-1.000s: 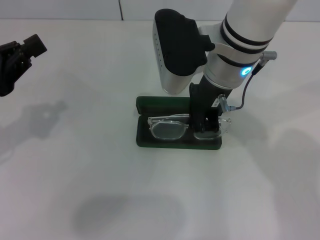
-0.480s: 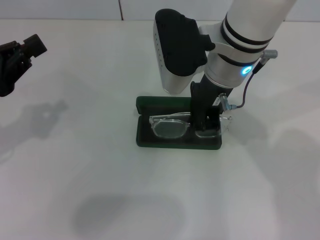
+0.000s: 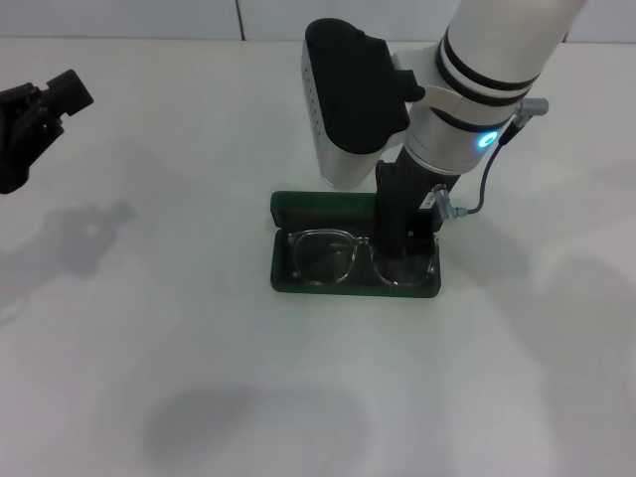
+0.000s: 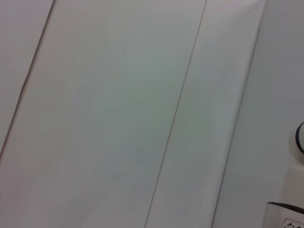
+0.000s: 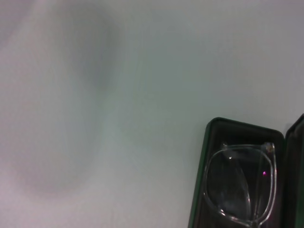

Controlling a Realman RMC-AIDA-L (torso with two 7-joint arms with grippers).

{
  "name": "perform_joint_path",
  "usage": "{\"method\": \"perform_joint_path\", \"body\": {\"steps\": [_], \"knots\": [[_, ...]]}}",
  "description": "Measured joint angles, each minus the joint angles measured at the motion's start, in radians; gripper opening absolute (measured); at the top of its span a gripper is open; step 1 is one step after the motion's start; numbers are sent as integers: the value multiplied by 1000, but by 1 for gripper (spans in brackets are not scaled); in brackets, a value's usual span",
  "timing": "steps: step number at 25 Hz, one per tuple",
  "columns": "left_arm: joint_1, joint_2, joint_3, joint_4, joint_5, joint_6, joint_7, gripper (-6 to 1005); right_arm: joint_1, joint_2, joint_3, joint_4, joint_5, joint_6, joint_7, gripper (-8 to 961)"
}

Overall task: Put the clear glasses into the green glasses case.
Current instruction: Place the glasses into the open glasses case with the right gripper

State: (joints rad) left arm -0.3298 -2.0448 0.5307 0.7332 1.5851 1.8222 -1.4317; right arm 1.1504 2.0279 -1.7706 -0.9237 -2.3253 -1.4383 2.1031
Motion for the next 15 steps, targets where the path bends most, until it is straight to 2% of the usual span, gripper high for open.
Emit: {"method": "perform_joint_path", "body": {"steps": [9, 15], "knots": [[5, 0, 0, 0, -1, 0, 1, 52, -5, 0, 1, -20, 10, -3, 0, 123], [12, 1, 0, 0, -5, 0, 1, 52, -41, 0, -1, -110, 5, -24, 33, 121]]}}
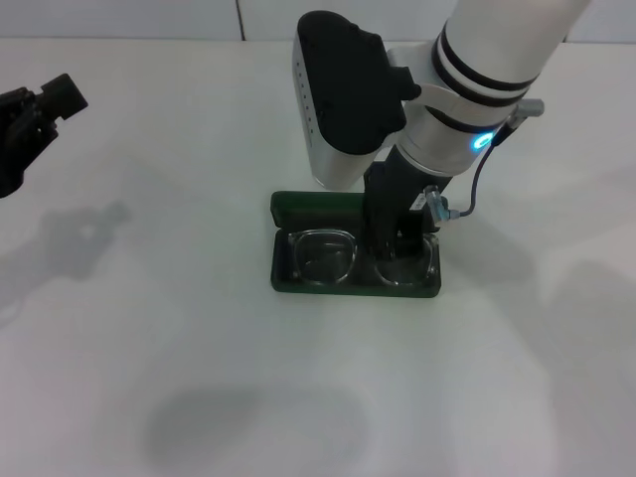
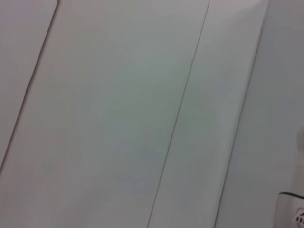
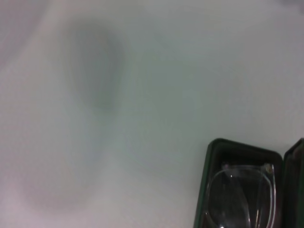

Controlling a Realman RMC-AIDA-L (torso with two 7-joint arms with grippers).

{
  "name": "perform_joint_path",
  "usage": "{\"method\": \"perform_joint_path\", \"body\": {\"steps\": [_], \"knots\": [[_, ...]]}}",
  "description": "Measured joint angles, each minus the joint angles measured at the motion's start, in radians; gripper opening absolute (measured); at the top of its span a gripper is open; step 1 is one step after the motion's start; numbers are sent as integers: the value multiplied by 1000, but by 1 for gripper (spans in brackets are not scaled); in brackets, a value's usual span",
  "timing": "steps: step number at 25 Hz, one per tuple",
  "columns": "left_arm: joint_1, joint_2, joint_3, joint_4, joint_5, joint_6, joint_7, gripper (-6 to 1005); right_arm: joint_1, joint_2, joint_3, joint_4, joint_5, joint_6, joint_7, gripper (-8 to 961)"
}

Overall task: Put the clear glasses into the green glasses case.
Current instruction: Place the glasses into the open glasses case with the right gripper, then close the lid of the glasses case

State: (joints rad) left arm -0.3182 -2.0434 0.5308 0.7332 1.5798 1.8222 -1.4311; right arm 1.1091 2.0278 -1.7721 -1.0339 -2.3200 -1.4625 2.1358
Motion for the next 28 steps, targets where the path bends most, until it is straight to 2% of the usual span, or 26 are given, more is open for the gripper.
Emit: {"method": "perform_joint_path", "body": {"steps": [11, 28], "knots": [[-6, 4, 0, 0, -3, 0, 0, 52, -89, 0, -36, -192, -132, -112, 181, 118], [-10, 3, 0, 0, -3, 0, 0, 52, -128, 0, -26, -152, -200, -138, 265, 114]]}}
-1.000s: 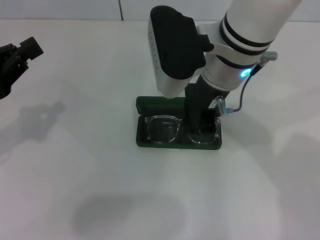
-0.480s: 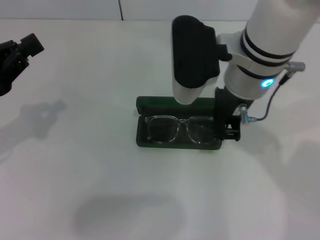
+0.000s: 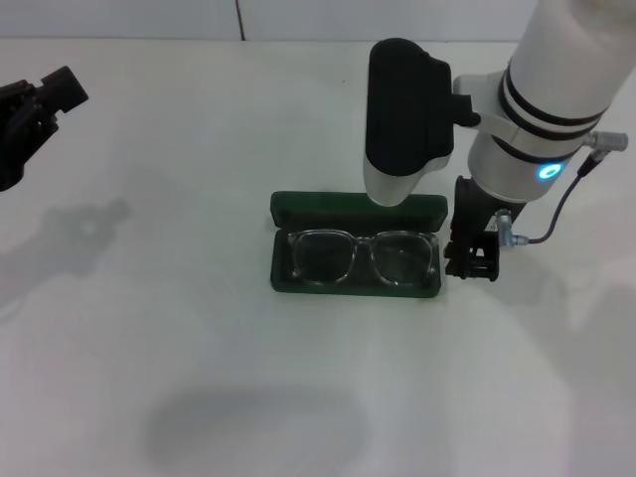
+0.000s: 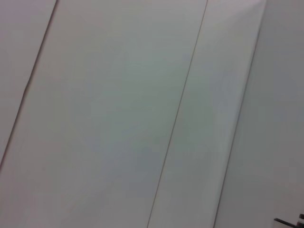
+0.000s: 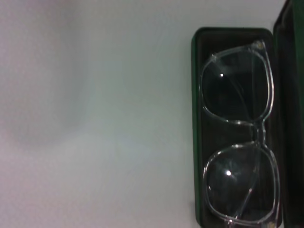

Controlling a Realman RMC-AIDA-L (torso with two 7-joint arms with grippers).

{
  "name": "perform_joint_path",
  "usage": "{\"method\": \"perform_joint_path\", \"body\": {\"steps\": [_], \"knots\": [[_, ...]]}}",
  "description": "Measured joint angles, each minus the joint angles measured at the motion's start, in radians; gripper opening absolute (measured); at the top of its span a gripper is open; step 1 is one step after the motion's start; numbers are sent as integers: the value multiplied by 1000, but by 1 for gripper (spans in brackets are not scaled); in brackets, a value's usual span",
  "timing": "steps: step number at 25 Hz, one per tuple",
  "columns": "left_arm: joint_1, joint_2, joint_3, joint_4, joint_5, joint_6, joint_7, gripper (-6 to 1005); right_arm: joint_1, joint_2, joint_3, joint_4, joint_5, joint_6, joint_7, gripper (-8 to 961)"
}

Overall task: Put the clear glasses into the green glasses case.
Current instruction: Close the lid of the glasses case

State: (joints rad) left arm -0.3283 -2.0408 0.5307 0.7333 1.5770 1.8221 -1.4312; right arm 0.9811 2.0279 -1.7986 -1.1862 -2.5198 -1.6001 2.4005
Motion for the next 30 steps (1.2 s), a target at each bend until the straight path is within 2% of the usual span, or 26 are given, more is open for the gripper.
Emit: {"method": "perform_joint_path", "body": {"steps": [8, 17, 30], "knots": [[-4, -1, 0, 0, 1, -11, 0, 52, -6, 0, 1, 36, -25, 16, 11, 112], [-12, -2, 0, 0, 7, -15, 1, 52, -1, 0, -11, 115, -22, 110, -7, 109], [-12, -6, 3, -4, 9, -26, 4, 52, -2, 0, -18, 141, -17, 152, -36, 108]]}}
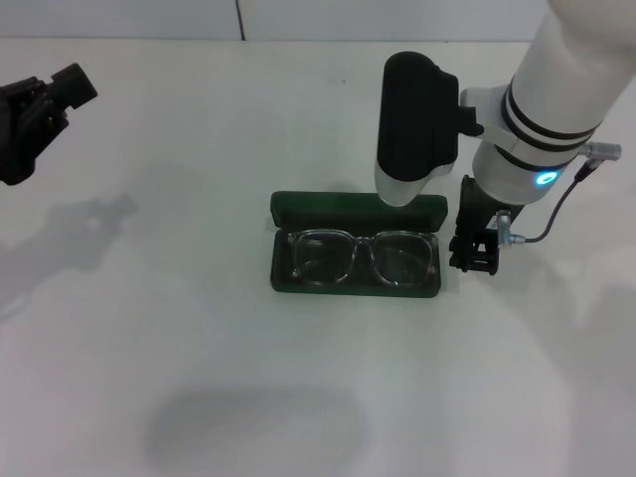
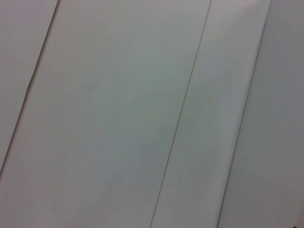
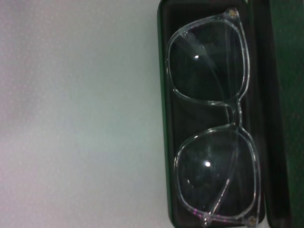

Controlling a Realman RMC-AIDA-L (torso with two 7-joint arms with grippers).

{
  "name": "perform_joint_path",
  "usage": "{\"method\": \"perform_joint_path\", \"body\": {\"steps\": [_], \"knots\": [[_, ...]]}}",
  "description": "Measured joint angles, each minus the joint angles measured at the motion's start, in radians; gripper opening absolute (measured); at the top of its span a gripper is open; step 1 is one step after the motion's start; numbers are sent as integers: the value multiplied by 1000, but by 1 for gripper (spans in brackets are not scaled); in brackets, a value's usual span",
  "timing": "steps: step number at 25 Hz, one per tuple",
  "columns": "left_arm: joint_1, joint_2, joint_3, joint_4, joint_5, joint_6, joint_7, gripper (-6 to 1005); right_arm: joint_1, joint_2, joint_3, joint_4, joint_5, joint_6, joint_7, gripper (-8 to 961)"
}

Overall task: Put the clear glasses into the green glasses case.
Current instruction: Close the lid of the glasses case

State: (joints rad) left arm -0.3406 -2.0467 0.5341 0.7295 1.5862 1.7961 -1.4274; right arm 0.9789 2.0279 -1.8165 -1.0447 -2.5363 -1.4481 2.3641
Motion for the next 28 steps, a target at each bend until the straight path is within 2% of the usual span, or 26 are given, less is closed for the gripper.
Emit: {"method": "perform_joint_path", "body": {"steps": [28], "knots": [[4, 5, -2, -25, 0, 0, 21, 51, -13, 0, -8, 10, 40, 61, -44, 110]]}}
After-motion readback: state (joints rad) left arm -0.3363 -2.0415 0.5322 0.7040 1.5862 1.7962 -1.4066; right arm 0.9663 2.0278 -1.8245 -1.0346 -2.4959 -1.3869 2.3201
